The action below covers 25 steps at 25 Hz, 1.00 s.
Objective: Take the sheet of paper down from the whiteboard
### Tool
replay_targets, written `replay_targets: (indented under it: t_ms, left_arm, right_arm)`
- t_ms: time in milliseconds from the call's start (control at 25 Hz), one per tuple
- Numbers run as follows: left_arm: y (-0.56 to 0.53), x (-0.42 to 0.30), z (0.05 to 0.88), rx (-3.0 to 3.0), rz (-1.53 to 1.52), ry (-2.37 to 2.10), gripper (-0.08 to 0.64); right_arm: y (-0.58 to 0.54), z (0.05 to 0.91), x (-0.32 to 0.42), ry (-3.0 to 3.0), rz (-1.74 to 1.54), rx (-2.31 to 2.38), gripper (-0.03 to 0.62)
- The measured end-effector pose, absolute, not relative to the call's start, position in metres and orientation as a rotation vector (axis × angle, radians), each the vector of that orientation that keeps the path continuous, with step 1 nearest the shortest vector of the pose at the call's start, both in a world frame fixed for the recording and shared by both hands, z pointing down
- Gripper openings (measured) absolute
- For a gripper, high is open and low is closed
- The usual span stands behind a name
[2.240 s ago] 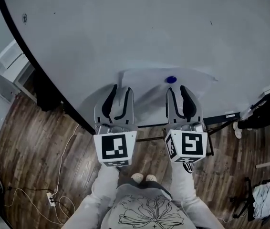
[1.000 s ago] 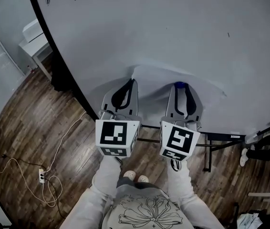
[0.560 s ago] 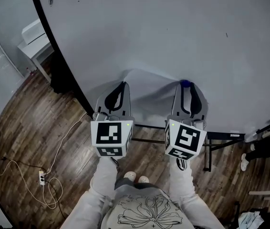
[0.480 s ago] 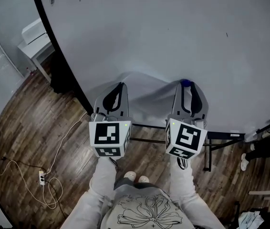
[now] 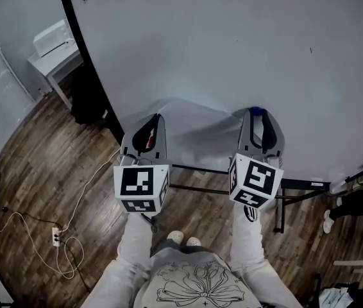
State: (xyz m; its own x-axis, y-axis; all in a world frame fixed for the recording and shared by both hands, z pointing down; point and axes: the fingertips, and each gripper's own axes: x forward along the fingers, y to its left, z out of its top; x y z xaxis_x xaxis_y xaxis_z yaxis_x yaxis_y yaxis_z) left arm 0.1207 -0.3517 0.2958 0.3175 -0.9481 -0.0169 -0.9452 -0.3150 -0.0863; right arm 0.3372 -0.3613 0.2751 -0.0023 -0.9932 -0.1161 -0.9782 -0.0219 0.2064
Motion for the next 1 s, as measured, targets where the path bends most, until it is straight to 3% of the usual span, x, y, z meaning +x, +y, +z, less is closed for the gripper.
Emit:
replay_targets:
  t_ms: [80,160,240,720,1000]
  left_arm:
    - [-0.350,0.114,0.294,-2.475,-0.055,1.798,0.003]
    - [-0.347,0.109,0.293,-2.470,-0.058,1.802,0.003]
    - [-0.343,0.104,0.291,-2.473,-0.061,1.804,0.003]
    - [-0.312,0.063,0.284,-2.393,0.010,1.918,0.003]
    - [-0.303,0.047,0.278,-2.327,0.057,1.970,0.003]
  right_arm:
    - [-0.361,0.275,0.336,-2.161,-0.354,2.169,0.131]
    - [-0.356,0.274,0.335,-2.189,-0.347,2.181,0.190]
    - [-0.350,0.272,0.334,-2.218,-0.335,2.200,0.189]
    - [-0.330,0.271,0.309,-2.320,-0.297,2.205,0.052]
    - [-0.324,0.273,0.287,-2.377,-0.278,2.168,0.014]
